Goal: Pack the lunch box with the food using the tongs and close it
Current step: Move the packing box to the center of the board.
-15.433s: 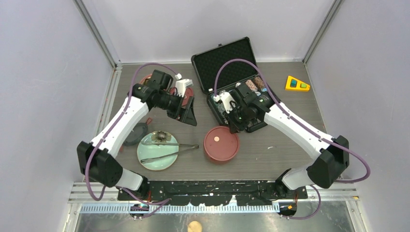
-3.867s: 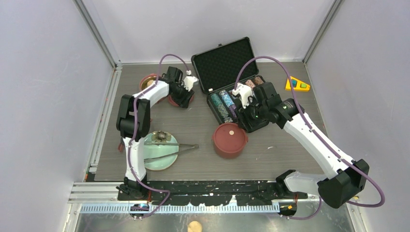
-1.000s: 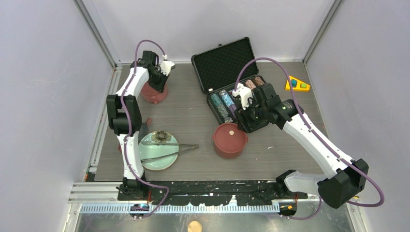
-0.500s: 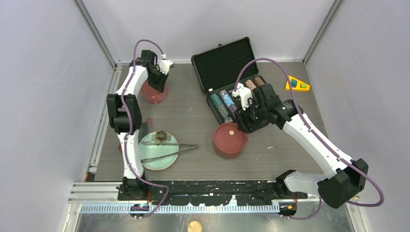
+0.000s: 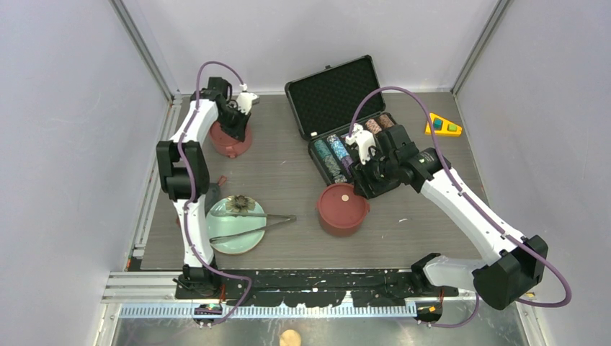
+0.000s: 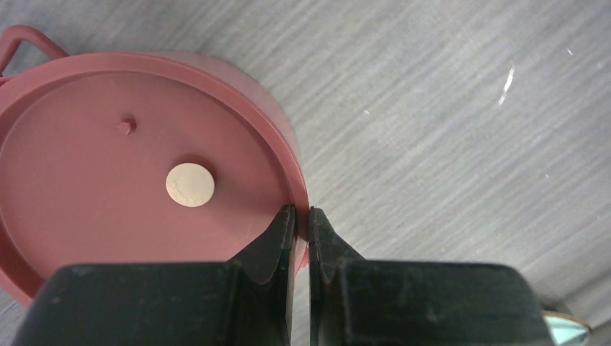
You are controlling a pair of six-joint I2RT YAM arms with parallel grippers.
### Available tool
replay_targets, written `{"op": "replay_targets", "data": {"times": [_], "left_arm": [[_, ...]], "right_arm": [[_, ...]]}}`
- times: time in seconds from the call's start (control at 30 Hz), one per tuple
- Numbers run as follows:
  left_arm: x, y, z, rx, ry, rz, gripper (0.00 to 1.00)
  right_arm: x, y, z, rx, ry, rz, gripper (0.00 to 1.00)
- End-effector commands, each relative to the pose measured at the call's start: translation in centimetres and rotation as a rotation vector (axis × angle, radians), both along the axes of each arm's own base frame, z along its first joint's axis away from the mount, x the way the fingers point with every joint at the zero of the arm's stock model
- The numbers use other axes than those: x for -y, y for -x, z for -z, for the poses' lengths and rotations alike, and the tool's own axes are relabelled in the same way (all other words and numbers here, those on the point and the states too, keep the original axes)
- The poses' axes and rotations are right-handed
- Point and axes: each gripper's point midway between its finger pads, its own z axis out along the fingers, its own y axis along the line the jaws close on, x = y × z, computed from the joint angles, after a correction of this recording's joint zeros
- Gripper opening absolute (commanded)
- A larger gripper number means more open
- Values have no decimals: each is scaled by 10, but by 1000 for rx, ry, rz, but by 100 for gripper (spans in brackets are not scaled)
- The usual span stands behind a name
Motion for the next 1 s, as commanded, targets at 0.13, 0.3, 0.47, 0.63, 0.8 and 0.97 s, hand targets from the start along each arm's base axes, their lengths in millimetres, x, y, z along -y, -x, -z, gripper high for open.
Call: {"op": "replay_targets", "data": {"times": [0.13, 0.3, 0.47, 0.63, 0.8, 0.97], "left_arm": [[29, 78, 1, -180, 48, 190, 0], [45, 114, 2, -202, 41, 355, 0], [56, 157, 9, -205, -16, 633, 0], [52, 181, 3, -184, -36, 841, 0], [44, 172, -12, -96, -103, 907, 12], [47, 148, -42, 24, -124, 822, 36]], "right_arm": [[-7, -7, -17, 31, -35, -10, 57], [-8, -8, -19, 30, -38, -11, 57], [-10, -8, -21, 22, -45, -10, 57], [-11, -8, -22, 19, -47, -12, 57], [-10, -8, -23, 19, -45, -12, 57], [-10, -7, -24, 23, -43, -14, 57]]}}
